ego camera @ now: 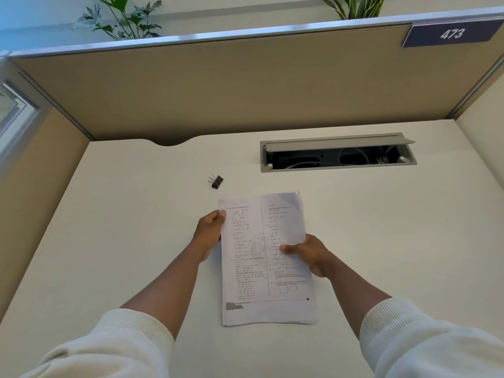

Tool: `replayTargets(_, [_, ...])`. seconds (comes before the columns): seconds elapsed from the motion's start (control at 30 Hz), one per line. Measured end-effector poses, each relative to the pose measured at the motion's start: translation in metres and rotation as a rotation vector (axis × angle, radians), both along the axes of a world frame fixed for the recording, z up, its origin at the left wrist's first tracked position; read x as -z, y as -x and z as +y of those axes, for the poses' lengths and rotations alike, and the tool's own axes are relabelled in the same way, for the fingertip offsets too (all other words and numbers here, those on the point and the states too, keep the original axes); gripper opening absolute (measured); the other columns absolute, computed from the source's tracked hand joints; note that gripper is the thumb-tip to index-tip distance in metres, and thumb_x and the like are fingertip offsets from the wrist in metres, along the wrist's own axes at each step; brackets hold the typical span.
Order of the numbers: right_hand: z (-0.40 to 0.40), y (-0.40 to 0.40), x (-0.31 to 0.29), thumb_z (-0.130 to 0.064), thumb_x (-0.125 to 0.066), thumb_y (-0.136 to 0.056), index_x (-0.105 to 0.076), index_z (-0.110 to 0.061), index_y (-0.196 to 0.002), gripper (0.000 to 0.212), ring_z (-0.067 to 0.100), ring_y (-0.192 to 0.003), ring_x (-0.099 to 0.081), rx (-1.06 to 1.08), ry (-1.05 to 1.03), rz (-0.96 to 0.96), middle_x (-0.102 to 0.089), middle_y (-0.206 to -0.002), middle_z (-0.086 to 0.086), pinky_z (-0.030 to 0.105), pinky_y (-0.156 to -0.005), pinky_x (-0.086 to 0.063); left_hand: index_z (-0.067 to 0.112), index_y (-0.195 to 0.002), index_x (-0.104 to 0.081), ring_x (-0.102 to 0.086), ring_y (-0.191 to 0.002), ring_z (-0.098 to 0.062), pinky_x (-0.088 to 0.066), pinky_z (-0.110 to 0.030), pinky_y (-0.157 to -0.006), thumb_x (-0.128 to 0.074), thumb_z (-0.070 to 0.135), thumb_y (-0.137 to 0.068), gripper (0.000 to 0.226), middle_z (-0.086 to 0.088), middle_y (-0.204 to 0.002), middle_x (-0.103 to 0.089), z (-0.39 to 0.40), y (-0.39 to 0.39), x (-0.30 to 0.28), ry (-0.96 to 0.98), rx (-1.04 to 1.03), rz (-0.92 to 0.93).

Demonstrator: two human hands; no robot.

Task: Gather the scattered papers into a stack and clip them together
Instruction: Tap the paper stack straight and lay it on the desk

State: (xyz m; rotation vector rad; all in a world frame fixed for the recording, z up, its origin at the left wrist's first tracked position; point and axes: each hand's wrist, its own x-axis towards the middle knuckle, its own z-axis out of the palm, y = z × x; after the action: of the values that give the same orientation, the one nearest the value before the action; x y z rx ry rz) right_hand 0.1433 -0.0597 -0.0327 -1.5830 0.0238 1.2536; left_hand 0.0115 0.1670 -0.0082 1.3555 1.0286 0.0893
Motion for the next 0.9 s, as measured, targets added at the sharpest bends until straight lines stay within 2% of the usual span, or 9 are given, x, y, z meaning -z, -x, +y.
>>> replayTargets(0.13, [0.001, -0.001, 0.003, -0.005, -0.080, -0.074, -0.067, -0.005, -0.111, 0.039, 0.033, -0.094, -0.071, -0.012, 0.001, 0.003, -0.073, -0.104, 0.014, 0.046, -0.082, -0.058, 0.021, -0.096, -0.070, -0.065, -0.091, -0.022, -0.053, -0.041, -0.091, -0.046, 0.027, -0.104, 0.025, -0.005, -0.101, -0.072, 0.012, -0.008, -0.002, -0.037, -0.028, -0.027])
replayTargets(0.3, [0.001, -0.004, 0.004, -0.004, -0.080, -0.075, -0.067, -0.006, -0.108, 0.036, 0.032, -0.094, -0.070, -0.013, 0.003, 0.007, -0.073, -0.105, 0.014, 0.043, -0.080, -0.059, 0.011, -0.120, -0.067, -0.066, -0.093, -0.022, -0.055, -0.027, -0.075, -0.054, 0.021, -0.101, 0.026, -0.007, -0.104, -0.071, 0.017, -0.013, 0.001, -0.006, -0.085, -0.055])
replayTargets(0.4, [0.002, -0.007, 0.008, -0.003, -0.081, -0.073, -0.068, -0.006, -0.108, 0.038, 0.033, -0.095, -0.071, -0.026, 0.023, 0.018, -0.074, -0.104, 0.014, 0.047, -0.085, -0.057, 0.012, -0.125, -0.065, -0.066, -0.096, -0.021, -0.054, -0.027, -0.076, -0.056, 0.019, -0.100, 0.028, -0.008, -0.108, -0.071, 0.017, -0.014, 0.002, 0.018, -0.116, -0.064])
replayTargets(0.53, [0.006, -0.009, 0.011, -0.005, -0.083, -0.070, -0.068, -0.007, -0.109, 0.043, 0.033, -0.095, -0.071, -0.036, 0.037, 0.013, -0.074, -0.103, 0.012, 0.049, -0.087, -0.057, 0.018, -0.115, -0.065, -0.065, -0.096, -0.022, -0.055, -0.032, -0.080, -0.051, 0.028, -0.102, 0.023, -0.005, -0.108, -0.071, 0.015, -0.017, 0.003, 0.053, -0.129, 0.000])
replayTargets(0.6, [0.008, -0.009, 0.011, -0.006, -0.084, -0.069, -0.068, -0.008, -0.109, 0.043, 0.033, -0.095, -0.071, -0.050, 0.040, -0.004, -0.074, -0.103, 0.011, 0.048, -0.086, -0.057, 0.017, -0.113, -0.063, -0.065, -0.095, -0.022, -0.052, -0.035, -0.081, -0.047, 0.041, -0.101, 0.032, -0.007, -0.110, -0.070, 0.015, -0.022, 0.003, 0.077, -0.113, 0.061])
replayTargets(0.7, [0.011, -0.007, 0.011, -0.006, -0.084, -0.069, -0.068, -0.007, -0.109, 0.042, 0.032, -0.095, -0.071, -0.065, 0.034, -0.012, -0.074, -0.103, 0.011, 0.049, -0.087, -0.057, 0.018, -0.103, -0.063, -0.065, -0.092, -0.022, -0.048, -0.035, -0.078, -0.044, 0.059, -0.095, 0.045, -0.004, -0.102, -0.069, 0.014, -0.032, -0.002, 0.119, -0.108, 0.136])
replayTargets(0.8, [0.013, -0.006, 0.011, -0.005, -0.083, -0.070, -0.068, -0.007, -0.109, 0.041, 0.032, -0.095, -0.071, -0.072, 0.027, -0.011, -0.074, -0.103, 0.011, 0.048, -0.087, -0.057, 0.020, -0.102, -0.061, -0.063, -0.092, -0.023, -0.047, -0.034, -0.077, -0.047, 0.055, -0.093, 0.038, -0.004, -0.103, -0.067, 0.015, -0.039, -0.001, 0.148, -0.126, 0.184])
replayTargets(0.9, [0.014, -0.006, 0.011, -0.004, -0.083, -0.069, -0.068, -0.007, -0.108, 0.042, 0.033, -0.095, -0.071, -0.077, 0.028, -0.012, -0.075, -0.103, 0.011, 0.048, -0.085, -0.058, 0.017, -0.090, -0.055, -0.056, -0.080, -0.025, -0.043, -0.032, -0.069, -0.044, 0.041, -0.092, 0.025, -0.005, -0.090, -0.060, 0.017, -0.042, -0.001, 0.165, -0.122, 0.212])
